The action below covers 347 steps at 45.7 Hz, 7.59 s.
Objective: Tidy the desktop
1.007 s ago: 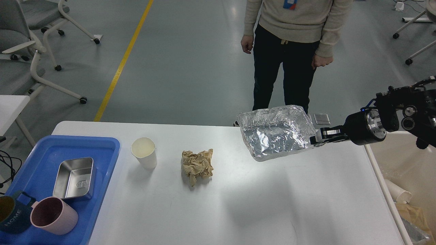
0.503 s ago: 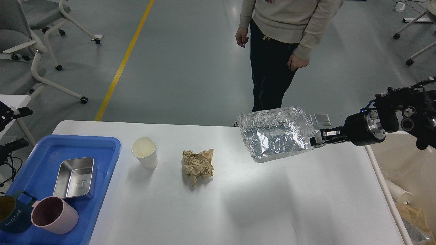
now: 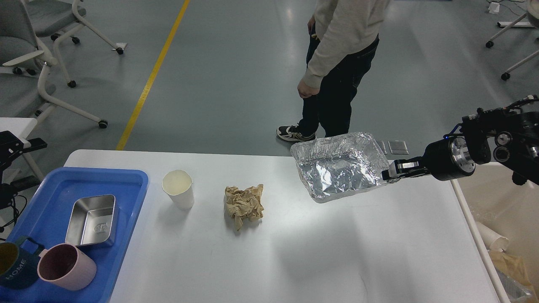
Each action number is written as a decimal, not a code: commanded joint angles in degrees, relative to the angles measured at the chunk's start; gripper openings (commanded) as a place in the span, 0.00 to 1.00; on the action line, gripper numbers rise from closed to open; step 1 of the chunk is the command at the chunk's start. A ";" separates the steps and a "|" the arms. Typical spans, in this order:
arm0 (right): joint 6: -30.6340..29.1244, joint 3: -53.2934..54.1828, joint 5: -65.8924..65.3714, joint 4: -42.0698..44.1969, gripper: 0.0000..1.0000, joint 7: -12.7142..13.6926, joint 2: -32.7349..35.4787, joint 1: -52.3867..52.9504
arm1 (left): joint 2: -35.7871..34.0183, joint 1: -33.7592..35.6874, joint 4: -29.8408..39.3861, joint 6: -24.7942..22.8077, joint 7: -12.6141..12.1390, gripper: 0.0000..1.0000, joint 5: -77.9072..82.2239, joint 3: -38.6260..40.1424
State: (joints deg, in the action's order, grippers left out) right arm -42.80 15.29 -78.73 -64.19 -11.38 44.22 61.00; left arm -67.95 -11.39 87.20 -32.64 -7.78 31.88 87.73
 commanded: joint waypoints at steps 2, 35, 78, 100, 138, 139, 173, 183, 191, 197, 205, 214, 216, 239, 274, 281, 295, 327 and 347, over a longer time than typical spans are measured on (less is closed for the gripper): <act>0.00 0.00 0.06 -0.06 0.00 -0.05 0.08 -0.01 | 0.97 -0.04 -0.01 0.21 0.05 0.96 8.01 1.48; 0.44 0.00 0.06 -0.06 0.00 -0.05 -0.27 -0.36 | 16.89 -15.15 9.75 0.03 -4.52 0.96 30.17 16.77; 0.79 0.00 0.06 -0.14 0.00 0.04 -0.36 -0.71 | 14.77 6.98 -3.87 4.78 -7.69 0.95 29.65 -4.93; 1.23 0.00 0.06 -0.50 0.00 0.04 -0.36 -1.06 | 21.01 25.89 -11.00 7.50 -4.27 0.77 31.05 -24.36; 1.32 0.00 0.15 -0.76 0.00 0.04 -0.27 -1.06 | 38.76 34.94 -22.68 10.05 -3.91 0.65 36.32 -33.06; 1.32 0.00 0.15 -0.76 0.00 0.04 -0.27 -1.06 | 39.20 35.12 -22.95 10.05 -4.00 0.64 36.59 -33.58; 1.49 0.00 0.24 -0.76 0.00 0.04 0.17 -1.06 | 41.23 35.82 -29.28 10.05 -3.03 0.42 36.50 -36.75; 1.49 0.00 0.59 -0.85 0.00 0.04 0.17 -1.06 | 41.93 35.82 -30.95 10.05 -2.94 0.33 36.59 -36.75; 1.23 0.09 1.12 -0.94 0.00 0.04 0.08 -1.06 | 42.02 35.82 -31.38 9.96 -2.24 0.23 36.59 -36.75; 0.88 0.00 1.21 -0.94 0.00 -0.05 -0.10 -0.97 | 42.55 35.73 -31.91 9.88 -1.63 0.08 36.77 -36.84; 0.96 0.00 1.12 -0.94 0.00 0.04 -0.45 -0.80 | 42.64 37.49 -31.91 9.88 0.48 0.00 36.59 -39.56; 1.23 -0.09 1.21 -0.85 0.00 1.45 -2.82 -0.01 | 41.41 39.60 -31.74 9.79 0.48 0.00 35.53 -39.13; 1.23 -0.09 1.21 -0.85 0.00 1.54 -3.43 0.08 | 40.97 40.21 -31.56 9.70 0.48 0.00 35.27 -38.95; 2.72 -6.15 0.77 4.77 0.00 2.50 -16.26 4.47 | 33.06 47.94 -27.17 8.56 0.57 0.00 26.40 -39.30; 2.99 -8.44 0.24 7.59 0.00 2.50 -19.08 4.91 | 32.88 76.34 -21.81 3.99 -0.04 0.04 9.61 -60.13; 3.25 -8.44 0.24 7.85 0.00 2.50 -19.17 5.00 | 33.14 76.78 -16.80 3.64 -0.04 0.04 9.61 -60.83; 3.25 -8.44 0.59 8.29 0.00 2.42 -18.91 5.88 | 34.29 77.39 -14.07 2.49 -0.04 0.05 10.49 -67.60; 3.07 -9.93 3.49 9.35 0.00 4.26 -17.24 6.58 | 39.56 76.69 -14.60 1.88 -0.31 0.07 12.77 -71.12; 2.99 -11.60 5.87 8.12 0.00 4.52 -14.78 6.76 | 44.30 76.51 -19.25 2.58 -0.31 0.07 13.12 -72.26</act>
State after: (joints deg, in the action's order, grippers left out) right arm -39.73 3.54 -72.96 -55.63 -6.81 29.37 67.61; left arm -25.61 65.21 69.90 -30.49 -8.13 45.02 15.48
